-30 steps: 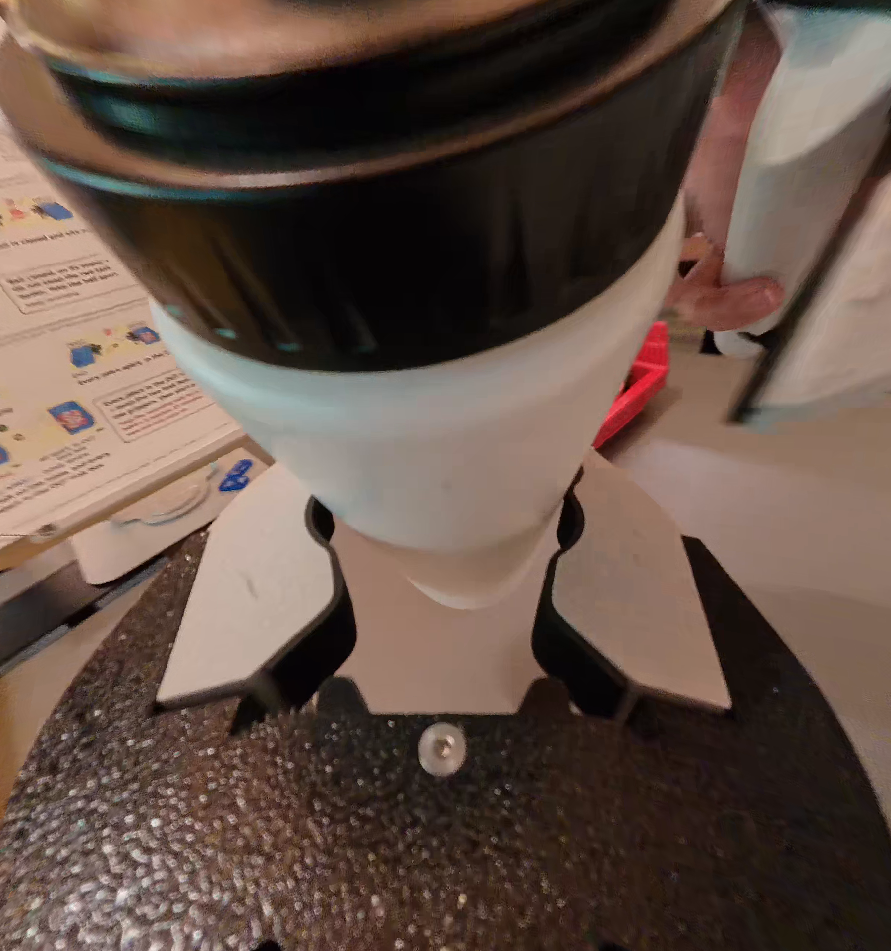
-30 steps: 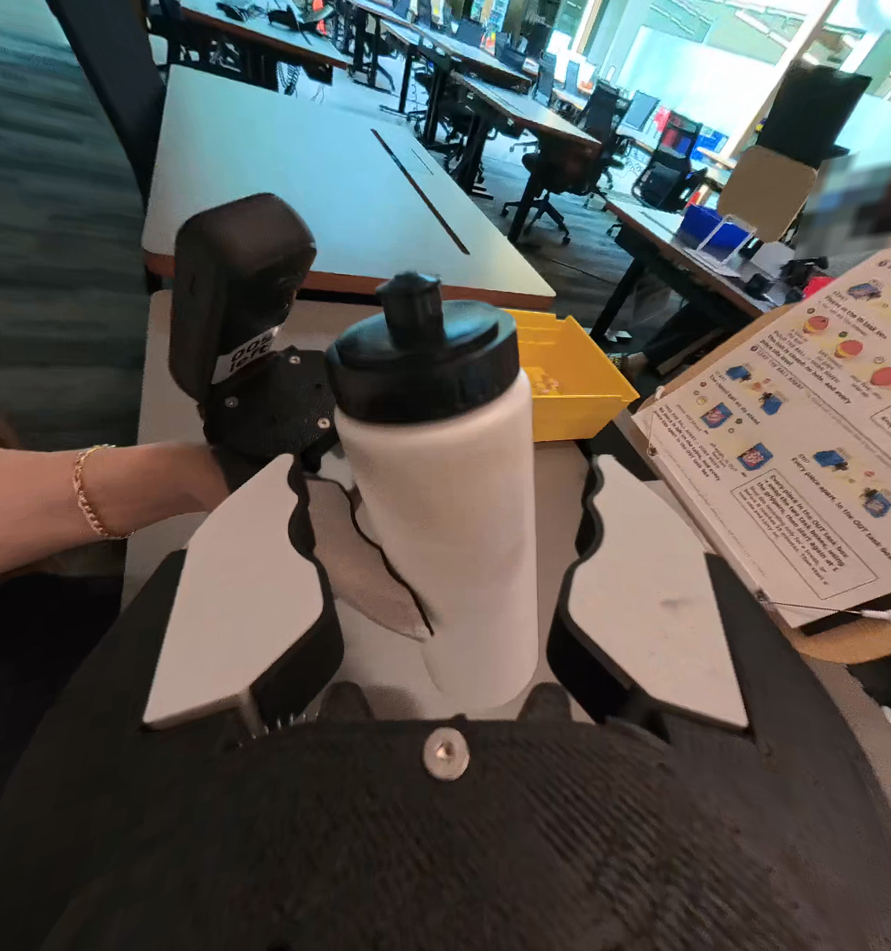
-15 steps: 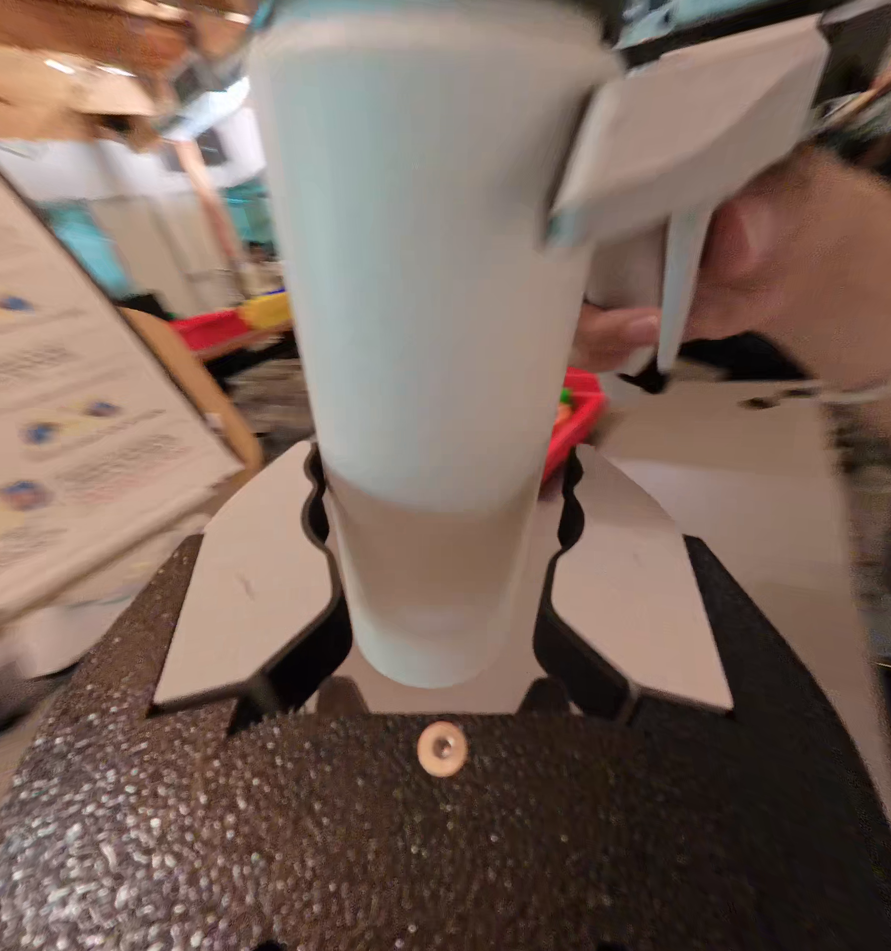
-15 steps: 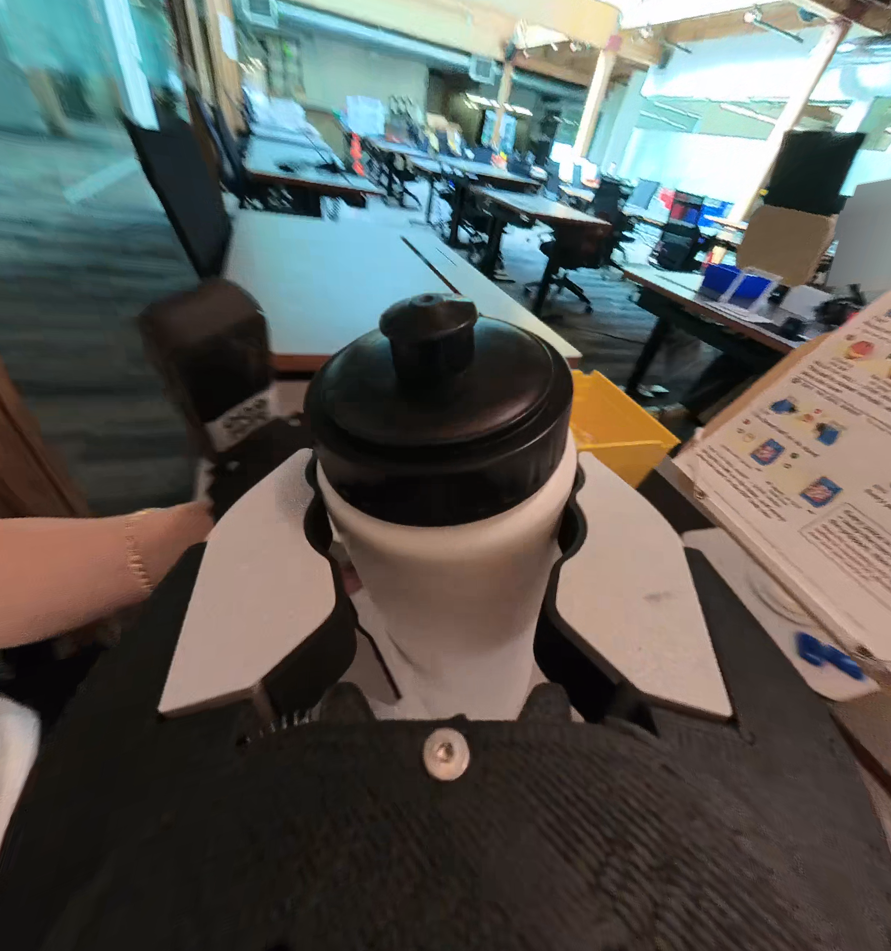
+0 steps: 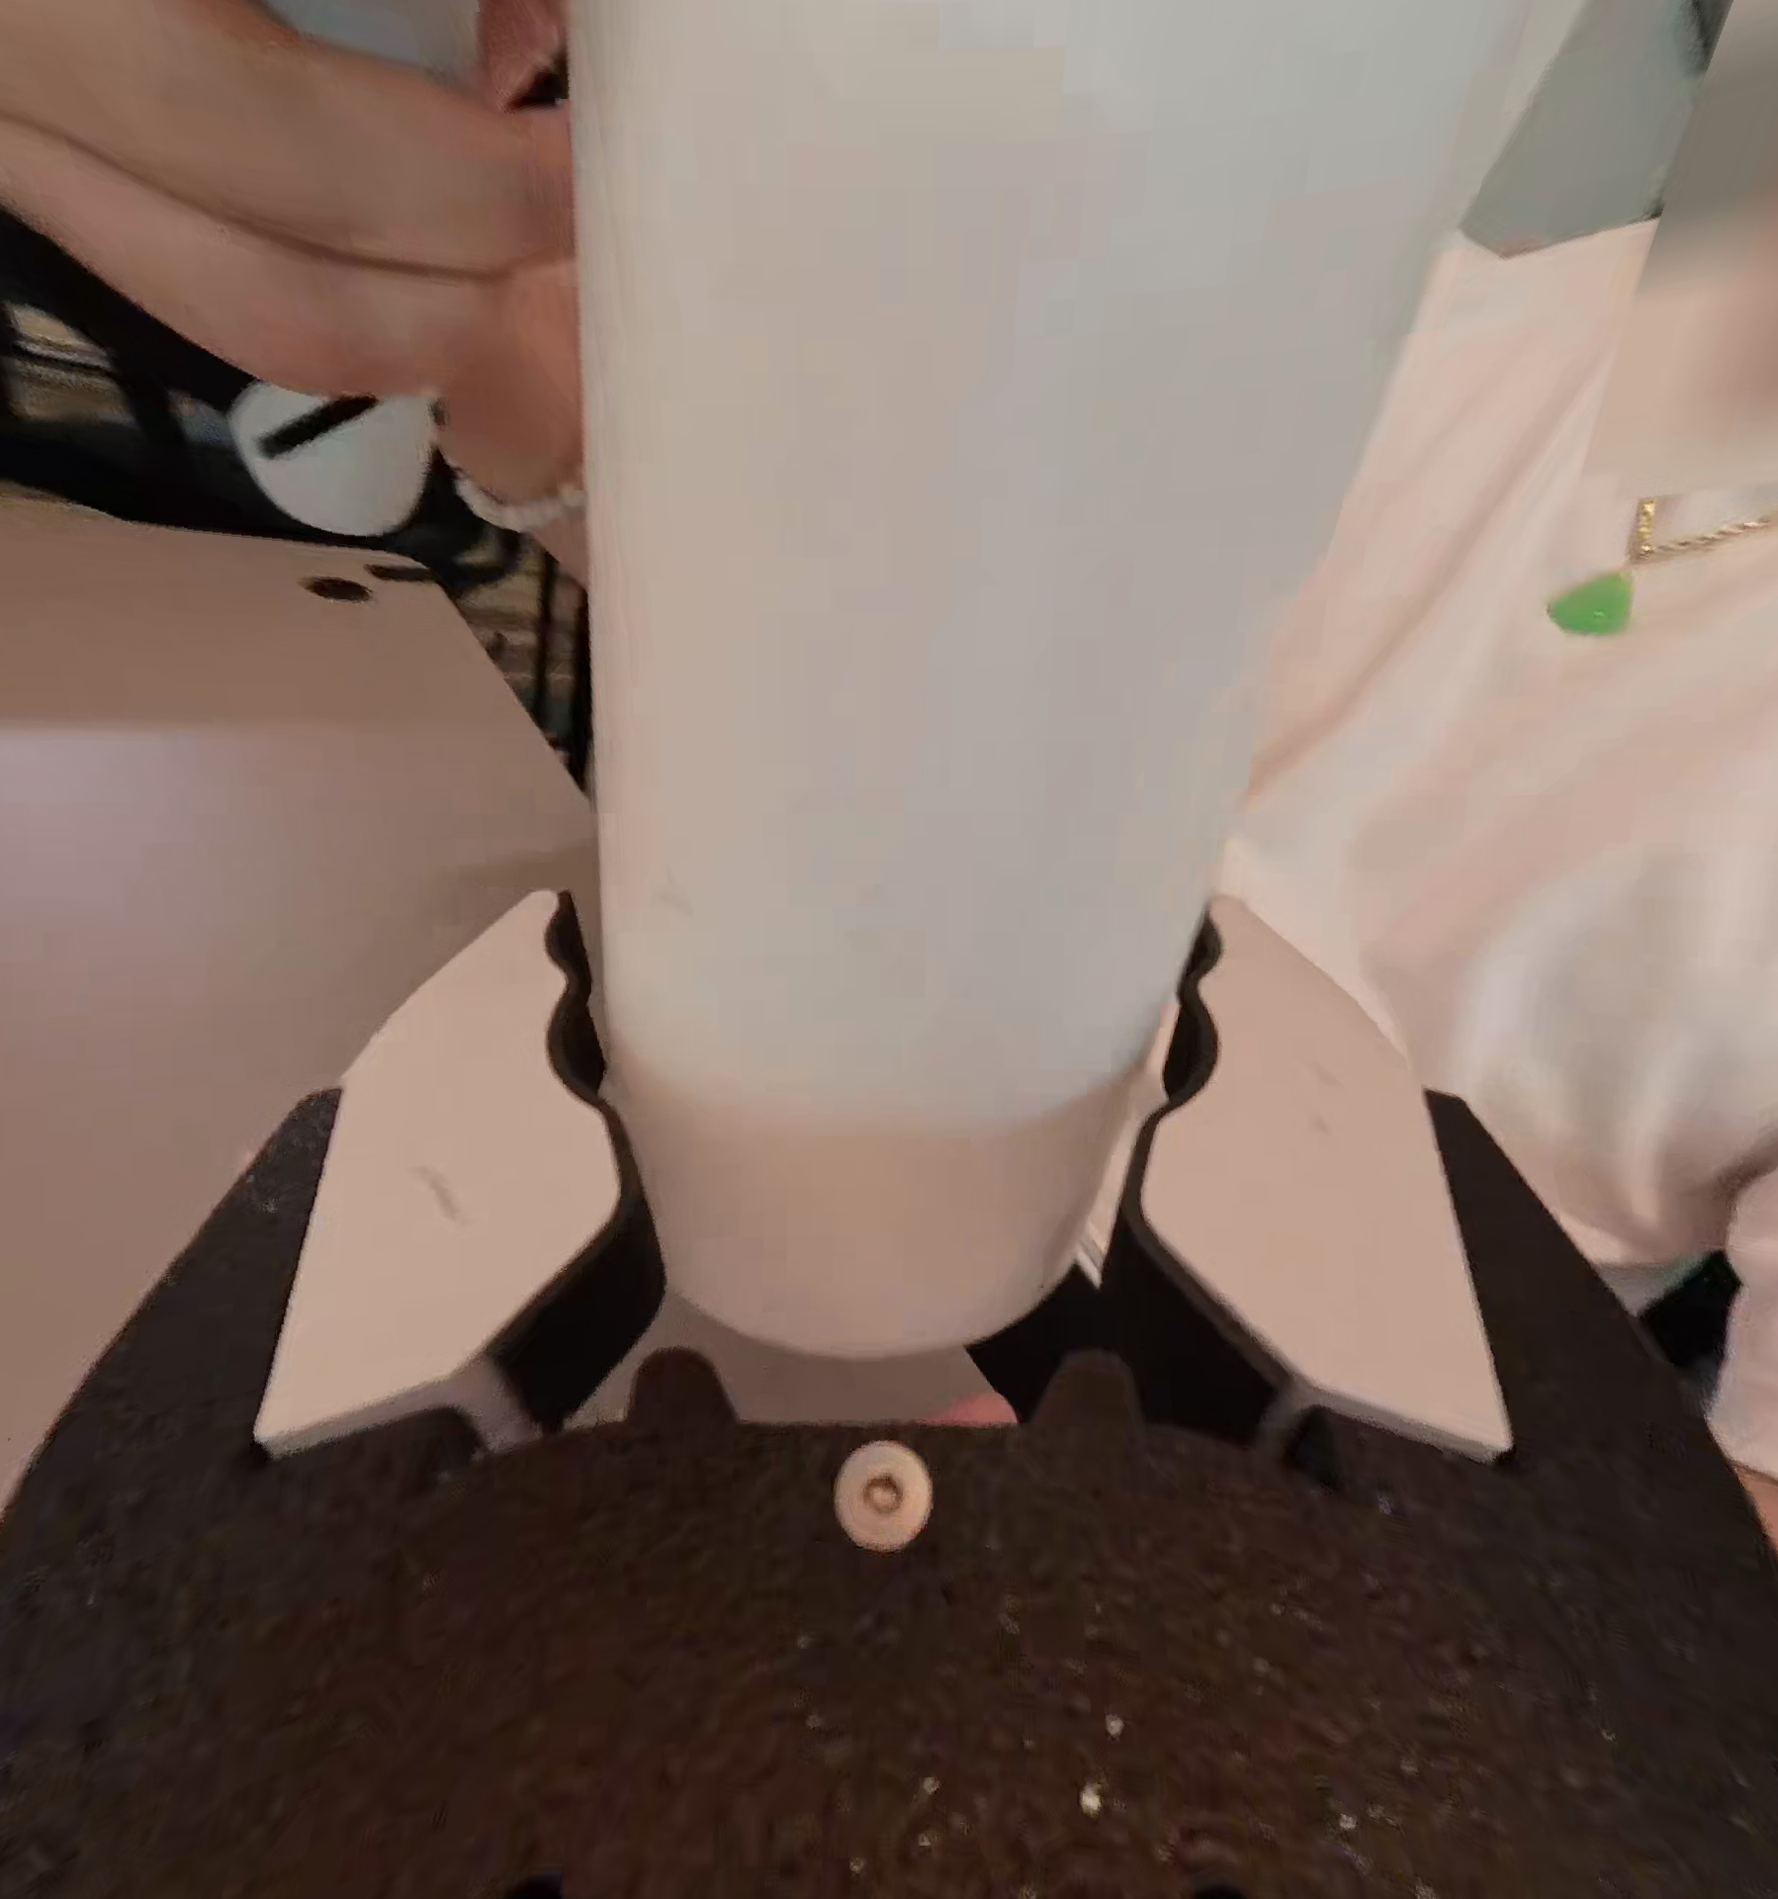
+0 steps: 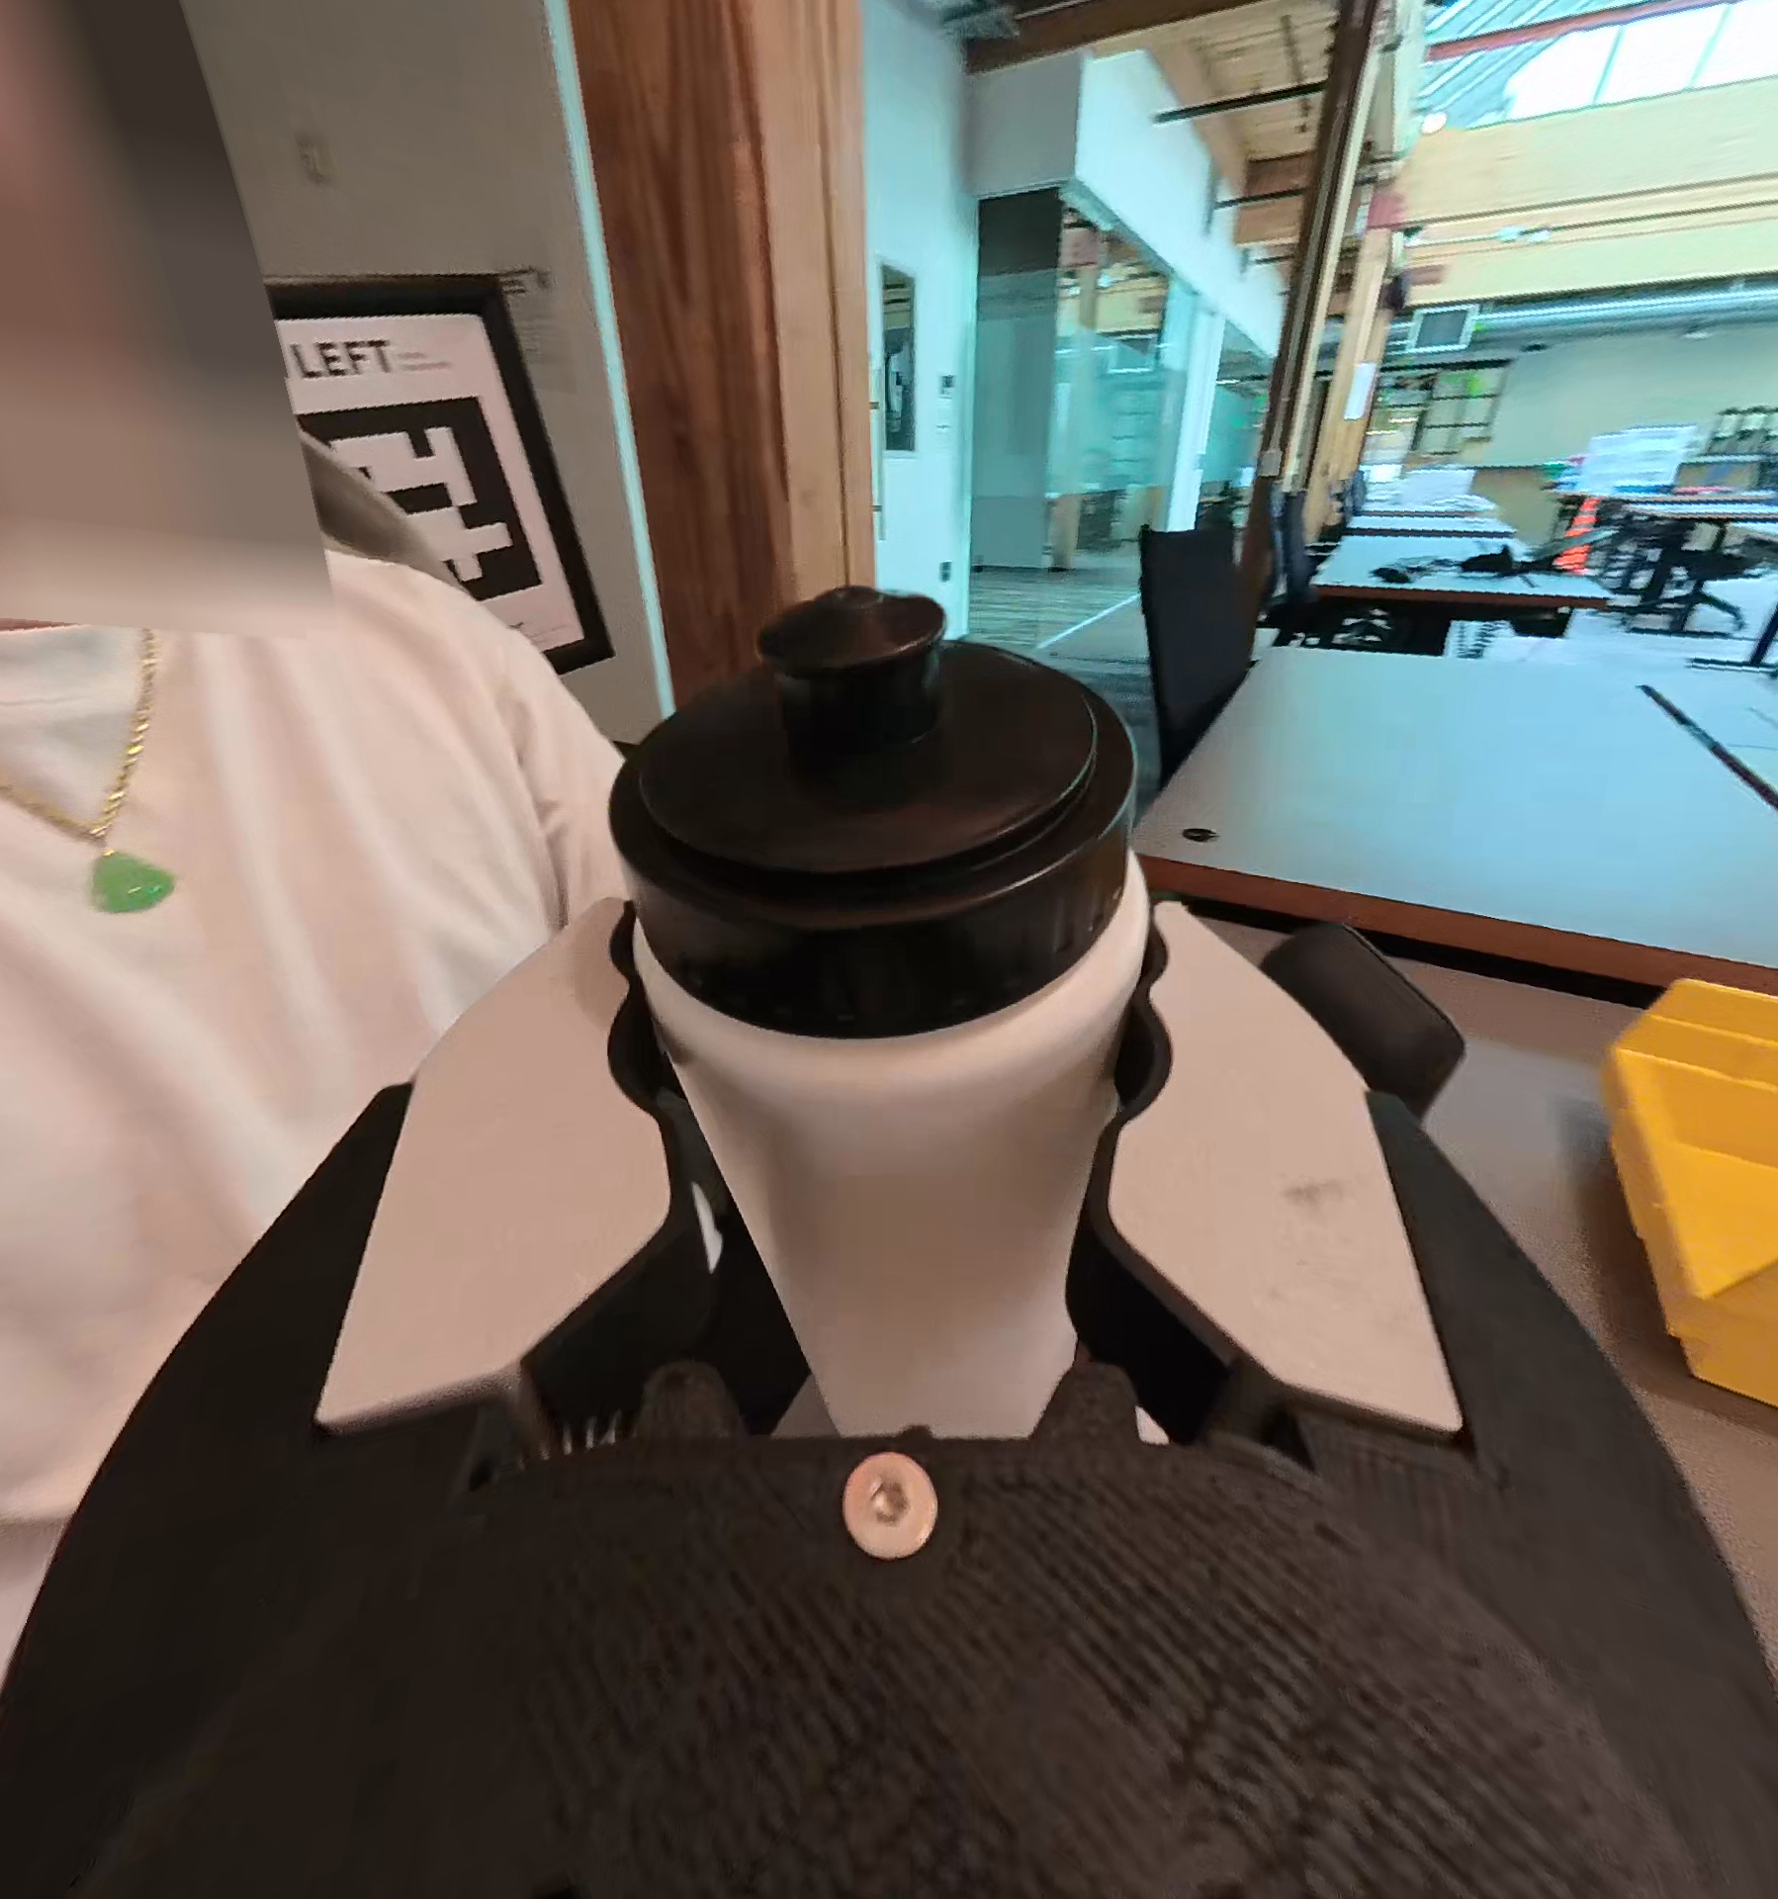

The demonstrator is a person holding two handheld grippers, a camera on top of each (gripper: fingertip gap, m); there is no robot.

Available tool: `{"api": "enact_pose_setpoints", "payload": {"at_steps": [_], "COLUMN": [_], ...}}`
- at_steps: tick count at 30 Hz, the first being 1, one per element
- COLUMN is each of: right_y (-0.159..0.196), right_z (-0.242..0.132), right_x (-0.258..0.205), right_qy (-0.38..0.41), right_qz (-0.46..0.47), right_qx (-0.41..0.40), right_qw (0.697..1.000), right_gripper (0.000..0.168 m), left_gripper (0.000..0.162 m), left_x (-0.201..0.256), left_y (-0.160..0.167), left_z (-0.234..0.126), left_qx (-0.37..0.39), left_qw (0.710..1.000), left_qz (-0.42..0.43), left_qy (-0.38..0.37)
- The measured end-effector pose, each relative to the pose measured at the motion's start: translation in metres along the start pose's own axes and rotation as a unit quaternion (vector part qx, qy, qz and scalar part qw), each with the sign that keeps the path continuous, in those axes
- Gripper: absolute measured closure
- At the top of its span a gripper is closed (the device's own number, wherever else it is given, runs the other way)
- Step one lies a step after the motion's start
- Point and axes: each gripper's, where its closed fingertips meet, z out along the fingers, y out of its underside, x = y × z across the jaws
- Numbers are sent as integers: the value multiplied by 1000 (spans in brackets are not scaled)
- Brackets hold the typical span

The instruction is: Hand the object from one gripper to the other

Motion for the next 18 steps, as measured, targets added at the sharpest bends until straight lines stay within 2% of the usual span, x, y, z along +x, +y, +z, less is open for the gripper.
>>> {"api": "enact_pose_setpoints", "payload": {"at_steps": [4, 8, 11, 13, 15, 16, 18], "right_y": [5, 1, 1, 4, 5, 7, 13], "right_z": [1, -15, -35, -47, -60, -61, -61], "right_x": [-1, 15, 43, 65, 79, 78, 81], "right_qy": [-13, 40, 139, 221, 299, 315, 354], "right_qz": [-3, -8, 3, 10, -8, -25, -51], "right_qx": [-12, 15, 25, 18, 4, -13, -53], "right_qw": [1000, 999, 990, 975, 954, 949, 932], "right_gripper": [80, 82, 90, 74, 71, 66, 62], "left_gripper": [52, 57, 58, 58, 58, 58, 58], "left_x": [-2, -15, -37, -55, -78, -90, -109], "left_y": [6, -8, -8, -9, -11, -11, -12], "left_z": [9, 1, -7, -16, -31, -40, -59], "left_qx": [-6, 71, 91, 105, 115, 112, 98], "left_qw": [999, 997, 993, 983, 960, 945, 901], "left_qz": [-15, -9, 0, 19, 23, 18, 28], "left_qy": [38, 3, -78, -152, -252, -308, -421]}}
